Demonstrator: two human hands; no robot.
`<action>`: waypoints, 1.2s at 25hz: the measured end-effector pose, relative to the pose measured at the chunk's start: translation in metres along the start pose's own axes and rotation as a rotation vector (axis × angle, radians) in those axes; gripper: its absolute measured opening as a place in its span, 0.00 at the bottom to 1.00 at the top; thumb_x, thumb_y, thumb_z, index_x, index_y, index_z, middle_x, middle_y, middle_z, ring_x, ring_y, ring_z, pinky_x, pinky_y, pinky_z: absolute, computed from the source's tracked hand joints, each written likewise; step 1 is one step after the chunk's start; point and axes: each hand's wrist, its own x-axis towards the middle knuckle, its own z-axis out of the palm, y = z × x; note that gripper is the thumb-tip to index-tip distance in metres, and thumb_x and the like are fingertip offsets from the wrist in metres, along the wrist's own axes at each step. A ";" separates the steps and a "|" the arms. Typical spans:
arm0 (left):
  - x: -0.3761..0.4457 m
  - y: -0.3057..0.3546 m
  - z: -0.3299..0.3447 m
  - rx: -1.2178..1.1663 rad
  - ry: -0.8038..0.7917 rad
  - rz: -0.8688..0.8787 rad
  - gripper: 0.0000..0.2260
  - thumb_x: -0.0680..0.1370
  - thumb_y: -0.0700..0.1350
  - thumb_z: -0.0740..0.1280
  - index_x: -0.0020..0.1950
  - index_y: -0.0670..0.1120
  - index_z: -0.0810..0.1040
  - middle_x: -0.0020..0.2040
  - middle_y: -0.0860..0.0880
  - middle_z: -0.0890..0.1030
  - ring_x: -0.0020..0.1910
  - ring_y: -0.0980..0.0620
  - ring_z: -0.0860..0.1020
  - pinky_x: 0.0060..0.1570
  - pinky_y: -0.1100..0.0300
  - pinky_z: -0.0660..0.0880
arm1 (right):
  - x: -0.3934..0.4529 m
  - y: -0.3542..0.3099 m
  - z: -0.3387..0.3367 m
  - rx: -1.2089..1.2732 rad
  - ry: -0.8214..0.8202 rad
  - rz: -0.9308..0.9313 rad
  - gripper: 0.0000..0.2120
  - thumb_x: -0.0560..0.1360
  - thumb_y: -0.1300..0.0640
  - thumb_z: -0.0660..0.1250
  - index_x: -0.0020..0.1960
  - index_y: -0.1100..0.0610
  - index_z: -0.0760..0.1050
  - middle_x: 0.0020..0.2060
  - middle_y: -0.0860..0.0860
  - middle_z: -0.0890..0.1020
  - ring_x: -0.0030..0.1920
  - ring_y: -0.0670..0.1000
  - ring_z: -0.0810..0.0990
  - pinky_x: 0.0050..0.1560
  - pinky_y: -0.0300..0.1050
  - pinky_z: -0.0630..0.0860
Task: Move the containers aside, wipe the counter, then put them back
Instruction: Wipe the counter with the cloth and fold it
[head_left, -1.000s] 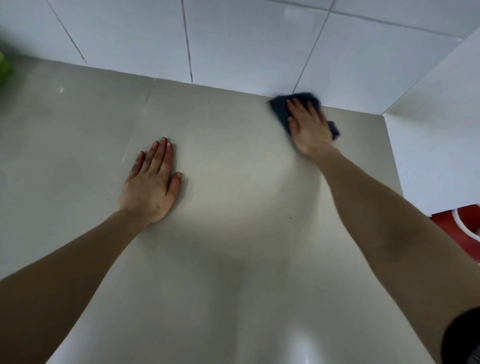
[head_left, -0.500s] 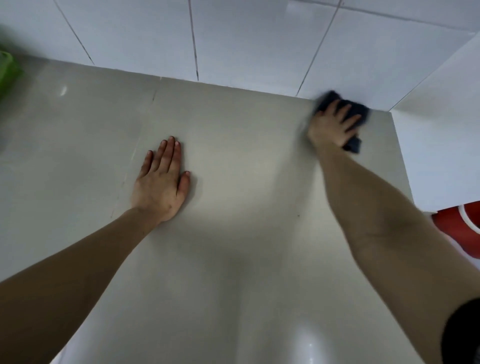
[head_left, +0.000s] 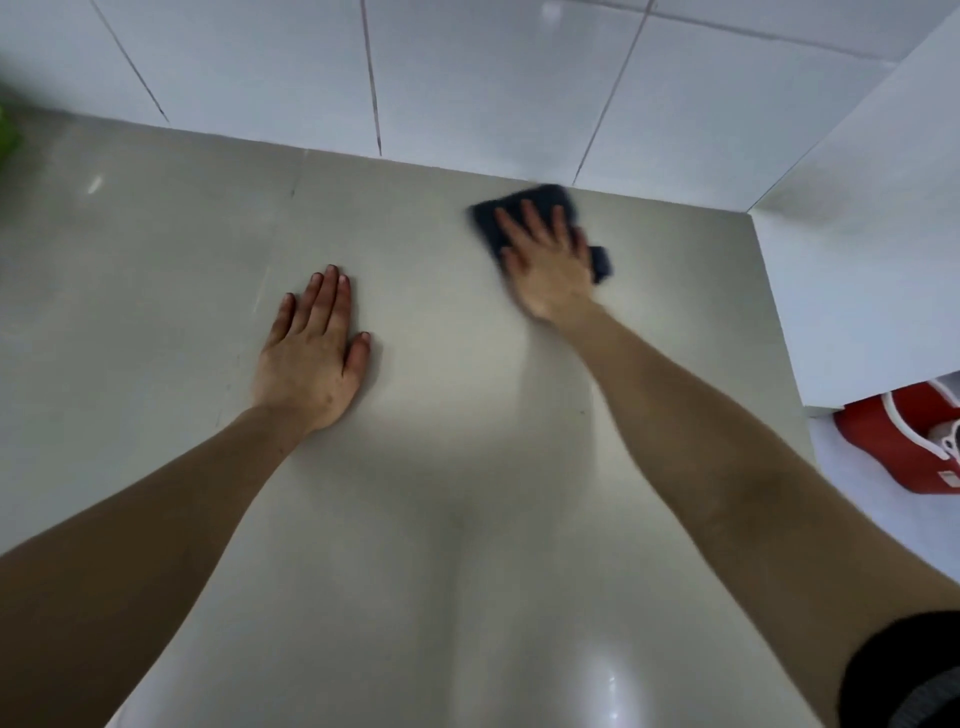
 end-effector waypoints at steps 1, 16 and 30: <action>0.001 0.000 0.000 -0.003 0.003 0.002 0.32 0.77 0.57 0.39 0.79 0.44 0.44 0.80 0.47 0.47 0.78 0.52 0.45 0.77 0.53 0.43 | -0.006 0.040 -0.007 -0.002 0.032 0.108 0.25 0.81 0.45 0.47 0.78 0.41 0.49 0.79 0.48 0.51 0.78 0.59 0.46 0.76 0.60 0.45; 0.002 0.000 0.000 -0.010 -0.019 -0.003 0.30 0.79 0.55 0.42 0.78 0.43 0.45 0.80 0.46 0.47 0.78 0.50 0.45 0.77 0.52 0.43 | -0.124 -0.038 0.029 0.023 0.117 0.227 0.27 0.80 0.45 0.48 0.78 0.45 0.52 0.78 0.53 0.55 0.77 0.64 0.49 0.75 0.63 0.47; 0.001 0.002 -0.005 -0.017 -0.036 0.012 0.29 0.81 0.53 0.45 0.78 0.41 0.44 0.79 0.44 0.46 0.78 0.49 0.45 0.77 0.51 0.42 | -0.182 0.097 -0.001 0.131 0.101 0.743 0.26 0.81 0.46 0.47 0.78 0.42 0.47 0.79 0.49 0.48 0.78 0.59 0.42 0.75 0.64 0.41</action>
